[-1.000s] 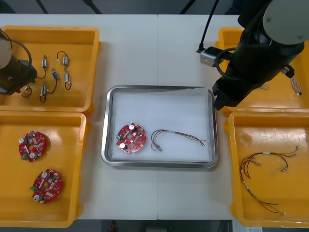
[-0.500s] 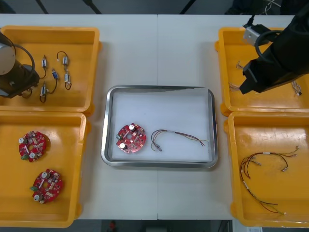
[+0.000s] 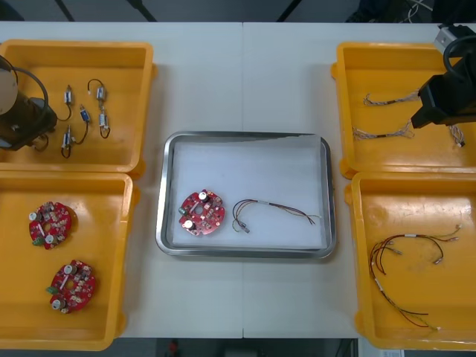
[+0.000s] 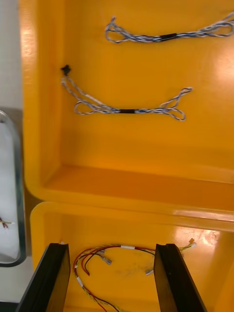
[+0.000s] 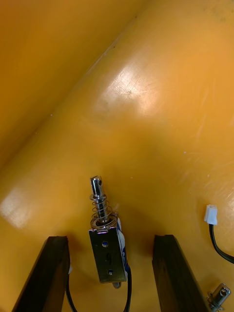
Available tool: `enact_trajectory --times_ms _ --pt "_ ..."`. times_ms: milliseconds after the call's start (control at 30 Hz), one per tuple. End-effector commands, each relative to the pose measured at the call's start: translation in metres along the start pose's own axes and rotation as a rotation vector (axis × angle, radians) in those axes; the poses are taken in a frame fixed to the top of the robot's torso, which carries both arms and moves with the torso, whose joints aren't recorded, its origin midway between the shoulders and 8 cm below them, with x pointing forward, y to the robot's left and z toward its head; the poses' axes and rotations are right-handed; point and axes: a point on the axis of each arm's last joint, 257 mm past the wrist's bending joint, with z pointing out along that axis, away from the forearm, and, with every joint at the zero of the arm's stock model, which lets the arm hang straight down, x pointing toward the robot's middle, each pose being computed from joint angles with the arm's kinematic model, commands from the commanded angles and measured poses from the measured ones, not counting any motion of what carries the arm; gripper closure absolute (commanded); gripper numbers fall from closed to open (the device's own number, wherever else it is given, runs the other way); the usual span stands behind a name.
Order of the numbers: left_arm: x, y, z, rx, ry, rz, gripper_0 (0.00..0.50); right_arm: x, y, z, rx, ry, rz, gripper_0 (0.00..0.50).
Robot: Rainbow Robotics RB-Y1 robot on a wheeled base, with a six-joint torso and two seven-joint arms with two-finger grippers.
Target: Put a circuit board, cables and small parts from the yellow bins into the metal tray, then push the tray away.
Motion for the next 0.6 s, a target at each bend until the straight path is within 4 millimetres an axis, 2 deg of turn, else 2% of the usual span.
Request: enact_trajectory --times_ms 33,67,100,167,400,600 --pt "-0.042 -0.001 -0.024 0.014 -0.066 0.002 0.306 -0.017 -0.048 -0.013 0.059 -0.05 0.093 0.0" --pt "-0.042 -0.002 -0.024 0.016 -0.066 0.001 0.396 -0.02 -0.054 -0.011 0.061 -0.051 0.108 0.0" --pt "-0.042 -0.002 -0.024 0.016 -0.066 0.001 0.462 -0.023 -0.061 -0.01 0.064 -0.054 0.106 0.0" --pt "-0.042 -0.002 -0.024 0.016 -0.066 0.0 0.5 -0.027 -0.071 -0.008 0.073 -0.057 0.098 0.0" --pt "-0.039 0.0 -0.016 0.038 -0.076 0.001 0.5 -0.049 -0.099 0.001 0.073 -0.089 0.081 0.0" --pt "-0.041 -0.003 -0.021 0.043 -0.078 0.017 0.5 -0.06 -0.118 0.011 0.061 -0.112 0.066 0.0"
